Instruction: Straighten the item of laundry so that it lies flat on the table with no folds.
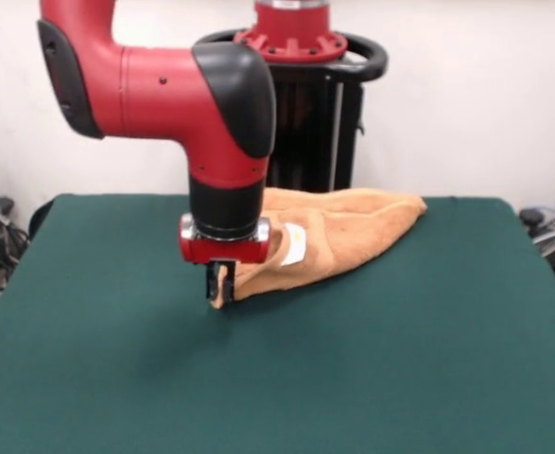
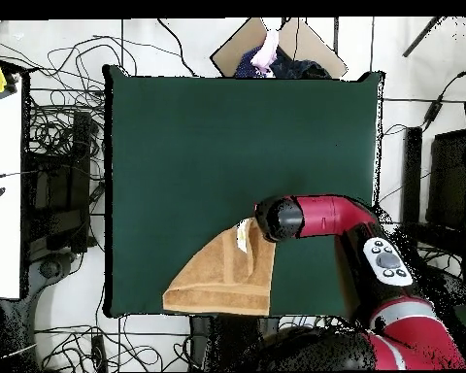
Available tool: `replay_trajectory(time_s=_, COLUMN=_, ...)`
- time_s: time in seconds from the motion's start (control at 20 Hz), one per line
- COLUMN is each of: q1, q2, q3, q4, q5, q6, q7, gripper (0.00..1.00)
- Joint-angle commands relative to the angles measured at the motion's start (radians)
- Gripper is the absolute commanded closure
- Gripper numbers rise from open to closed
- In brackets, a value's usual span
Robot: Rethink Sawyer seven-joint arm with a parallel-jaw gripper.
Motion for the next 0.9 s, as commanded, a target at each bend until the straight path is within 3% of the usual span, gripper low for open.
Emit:
replay_trajectory(time_s=0.05, q1=-0.043, q2=0.034, q3=0.164, q4=-0.197, q5=-0.034, q6=0.131, q7=-0.295, gripper=1.00)
replay_trajectory(time_s=0.45, q1=-0.091, q2=0.103, q3=0.223, q4=-0.307, q5=-0.033, q6=0.209, q7=-0.450, gripper=1.00)
replay_trajectory(time_s=0.85, q1=-0.128, q2=0.079, q3=0.197, q4=-0.260, q5=-0.013, q6=0.173, q7=-0.406, gripper=1.00)
replay_trajectory(time_s=0.9, q1=-0.134, q2=0.076, q3=0.204, q4=-0.249, q5=-0.016, q6=0.167, q7=-0.406, gripper=0.00)
